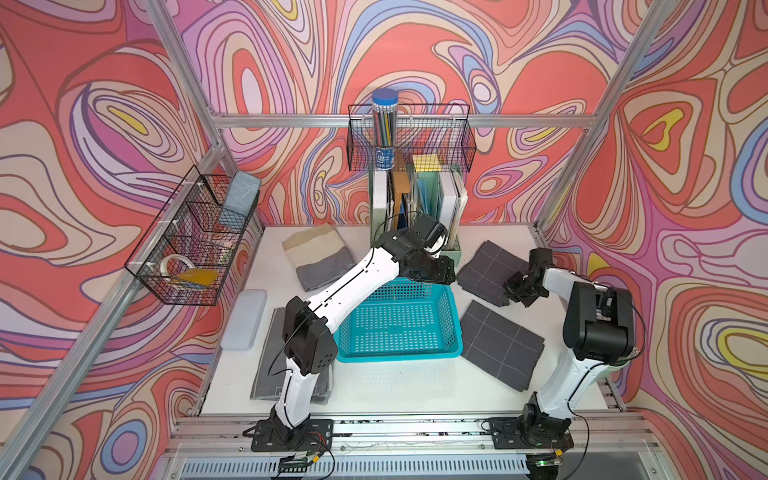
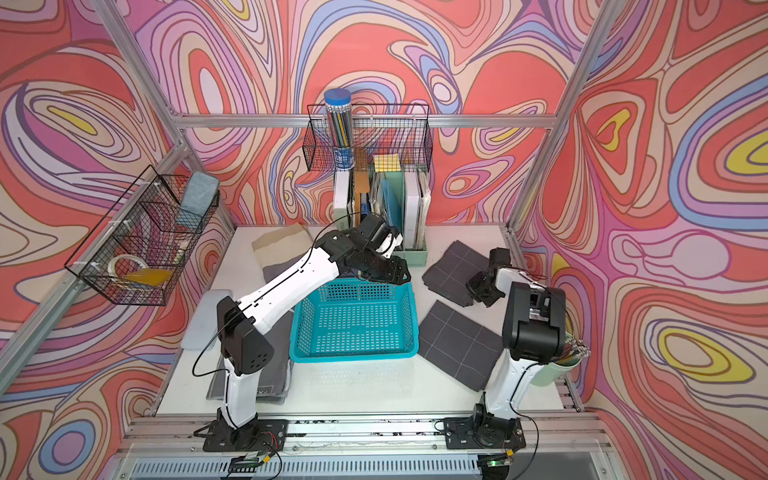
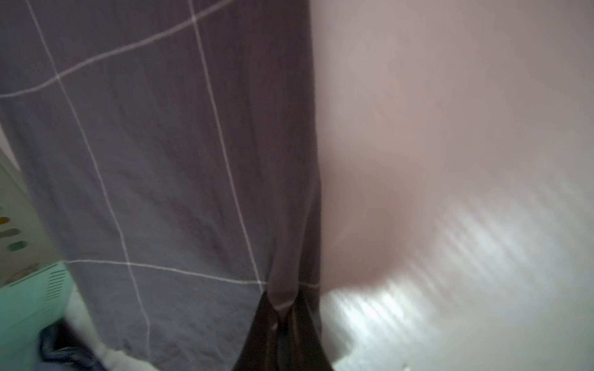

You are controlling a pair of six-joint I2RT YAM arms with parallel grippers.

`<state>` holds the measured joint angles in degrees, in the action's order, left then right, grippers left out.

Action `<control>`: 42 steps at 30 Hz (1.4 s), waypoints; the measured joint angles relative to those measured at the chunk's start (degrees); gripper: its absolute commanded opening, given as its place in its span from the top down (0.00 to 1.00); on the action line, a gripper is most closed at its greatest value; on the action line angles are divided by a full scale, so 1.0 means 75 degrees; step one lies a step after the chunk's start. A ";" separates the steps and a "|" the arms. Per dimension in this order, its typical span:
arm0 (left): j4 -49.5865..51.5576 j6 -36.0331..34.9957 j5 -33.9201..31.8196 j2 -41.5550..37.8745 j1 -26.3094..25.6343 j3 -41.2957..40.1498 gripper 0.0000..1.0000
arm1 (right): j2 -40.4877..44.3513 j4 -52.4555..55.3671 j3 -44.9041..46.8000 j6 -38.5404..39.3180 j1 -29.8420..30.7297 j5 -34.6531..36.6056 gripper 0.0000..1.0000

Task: Put the folded pillowcase in the basket
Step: Adjust the pillowcase at the center of the board, then adjust the basket at the center of the board.

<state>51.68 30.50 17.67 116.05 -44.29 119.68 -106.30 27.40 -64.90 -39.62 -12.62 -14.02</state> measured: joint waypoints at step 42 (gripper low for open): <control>-0.0388 0.0752 -0.0627 -0.3972 0.1244 -0.4030 0.60 | 0.4870 0.1017 0.1647 -0.0070 0.2229 -0.0300 1.00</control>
<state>48.77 36.14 12.97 86.26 -34.96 89.45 -69.78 35.03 -52.56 -40.14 4.10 -16.27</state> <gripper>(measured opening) 0.395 0.045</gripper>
